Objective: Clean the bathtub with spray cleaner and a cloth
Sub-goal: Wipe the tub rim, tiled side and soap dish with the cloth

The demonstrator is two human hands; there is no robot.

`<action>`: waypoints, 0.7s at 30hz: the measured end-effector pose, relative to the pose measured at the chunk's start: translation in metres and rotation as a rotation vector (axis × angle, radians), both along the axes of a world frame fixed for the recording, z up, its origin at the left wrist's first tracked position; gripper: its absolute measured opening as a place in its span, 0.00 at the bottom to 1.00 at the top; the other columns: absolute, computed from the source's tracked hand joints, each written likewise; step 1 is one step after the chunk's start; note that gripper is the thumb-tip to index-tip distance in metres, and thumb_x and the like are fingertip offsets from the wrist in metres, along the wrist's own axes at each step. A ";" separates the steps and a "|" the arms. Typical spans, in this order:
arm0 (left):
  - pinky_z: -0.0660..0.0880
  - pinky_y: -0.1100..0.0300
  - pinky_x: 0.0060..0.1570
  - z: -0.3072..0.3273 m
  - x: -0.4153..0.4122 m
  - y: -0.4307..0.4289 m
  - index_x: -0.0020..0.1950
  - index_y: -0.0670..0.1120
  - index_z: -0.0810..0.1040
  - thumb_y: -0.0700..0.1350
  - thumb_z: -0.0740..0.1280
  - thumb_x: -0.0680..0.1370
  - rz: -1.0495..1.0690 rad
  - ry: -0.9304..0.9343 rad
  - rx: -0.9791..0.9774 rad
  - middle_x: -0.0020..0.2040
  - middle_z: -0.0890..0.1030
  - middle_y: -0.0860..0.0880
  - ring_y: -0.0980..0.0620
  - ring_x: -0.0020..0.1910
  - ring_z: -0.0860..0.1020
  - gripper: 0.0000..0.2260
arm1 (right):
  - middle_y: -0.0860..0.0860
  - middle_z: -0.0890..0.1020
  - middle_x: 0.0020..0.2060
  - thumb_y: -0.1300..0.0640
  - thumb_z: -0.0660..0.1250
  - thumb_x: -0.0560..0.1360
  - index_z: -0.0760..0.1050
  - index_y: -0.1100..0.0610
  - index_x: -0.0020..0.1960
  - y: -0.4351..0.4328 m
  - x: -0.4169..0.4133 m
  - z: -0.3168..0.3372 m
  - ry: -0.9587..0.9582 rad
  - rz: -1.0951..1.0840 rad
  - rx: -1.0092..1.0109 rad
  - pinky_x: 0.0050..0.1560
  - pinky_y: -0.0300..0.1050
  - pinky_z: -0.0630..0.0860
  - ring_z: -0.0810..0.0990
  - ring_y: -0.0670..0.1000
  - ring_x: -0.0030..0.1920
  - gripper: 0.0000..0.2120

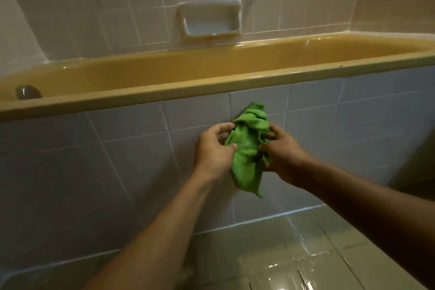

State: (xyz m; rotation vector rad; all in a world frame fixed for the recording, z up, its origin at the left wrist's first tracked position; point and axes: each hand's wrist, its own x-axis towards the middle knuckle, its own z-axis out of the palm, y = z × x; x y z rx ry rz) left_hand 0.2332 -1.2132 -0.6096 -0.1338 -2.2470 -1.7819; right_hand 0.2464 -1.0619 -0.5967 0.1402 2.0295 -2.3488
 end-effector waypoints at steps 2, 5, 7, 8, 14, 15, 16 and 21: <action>0.80 0.47 0.62 0.014 -0.003 -0.006 0.53 0.53 0.82 0.25 0.69 0.74 -0.101 0.070 -0.124 0.53 0.85 0.47 0.50 0.55 0.83 0.22 | 0.52 0.80 0.53 0.74 0.60 0.79 0.71 0.49 0.62 0.008 0.000 -0.002 -0.028 -0.004 0.078 0.41 0.58 0.82 0.82 0.54 0.47 0.23; 0.79 0.47 0.63 0.028 -0.009 -0.015 0.49 0.60 0.82 0.29 0.71 0.75 -0.213 0.082 -0.338 0.55 0.86 0.49 0.50 0.57 0.83 0.24 | 0.55 0.80 0.55 0.61 0.73 0.77 0.63 0.47 0.68 0.021 -0.002 -0.008 0.000 0.001 0.347 0.36 0.60 0.84 0.85 0.56 0.45 0.27; 0.81 0.47 0.61 0.032 -0.012 -0.020 0.47 0.62 0.83 0.30 0.72 0.75 -0.244 0.050 -0.445 0.53 0.86 0.51 0.52 0.55 0.84 0.23 | 0.53 0.79 0.50 0.53 0.77 0.74 0.59 0.40 0.71 0.030 -0.009 -0.007 0.160 -0.009 0.672 0.35 0.58 0.84 0.86 0.55 0.40 0.36; 0.81 0.47 0.60 0.035 -0.011 -0.020 0.48 0.61 0.84 0.31 0.73 0.75 -0.261 0.031 -0.480 0.52 0.86 0.52 0.53 0.55 0.84 0.22 | 0.51 0.78 0.49 0.51 0.77 0.74 0.61 0.39 0.72 0.033 -0.012 -0.005 0.263 -0.013 0.864 0.37 0.57 0.84 0.85 0.53 0.40 0.35; 0.81 0.50 0.60 0.042 0.008 -0.023 0.55 0.62 0.81 0.35 0.74 0.76 -0.252 -0.030 -0.573 0.55 0.83 0.53 0.55 0.58 0.81 0.20 | 0.49 0.78 0.55 0.55 0.70 0.79 0.80 0.51 0.51 0.050 -0.027 0.001 0.551 0.352 1.160 0.54 0.52 0.81 0.78 0.50 0.53 0.02; 0.80 0.50 0.60 0.044 0.013 -0.026 0.57 0.62 0.80 0.37 0.75 0.76 -0.242 -0.035 -0.596 0.55 0.83 0.52 0.54 0.58 0.81 0.21 | 0.49 0.80 0.52 0.55 0.69 0.80 0.80 0.54 0.52 0.053 -0.029 0.000 0.550 0.395 1.108 0.53 0.52 0.81 0.80 0.50 0.52 0.03; 0.80 0.51 0.60 0.046 0.017 -0.031 0.59 0.62 0.78 0.39 0.77 0.75 -0.227 -0.038 -0.644 0.56 0.82 0.52 0.54 0.58 0.81 0.21 | 0.50 0.82 0.48 0.56 0.68 0.81 0.78 0.55 0.52 0.054 -0.030 -0.001 0.520 0.420 1.044 0.51 0.51 0.82 0.82 0.51 0.50 0.03; 0.69 0.62 0.56 0.049 0.047 -0.048 0.72 0.57 0.75 0.46 0.76 0.77 -0.163 -0.102 -1.037 0.59 0.81 0.48 0.50 0.60 0.78 0.24 | 0.51 0.84 0.46 0.60 0.66 0.82 0.72 0.51 0.58 0.045 -0.027 0.004 0.475 0.674 0.901 0.44 0.46 0.82 0.82 0.48 0.45 0.07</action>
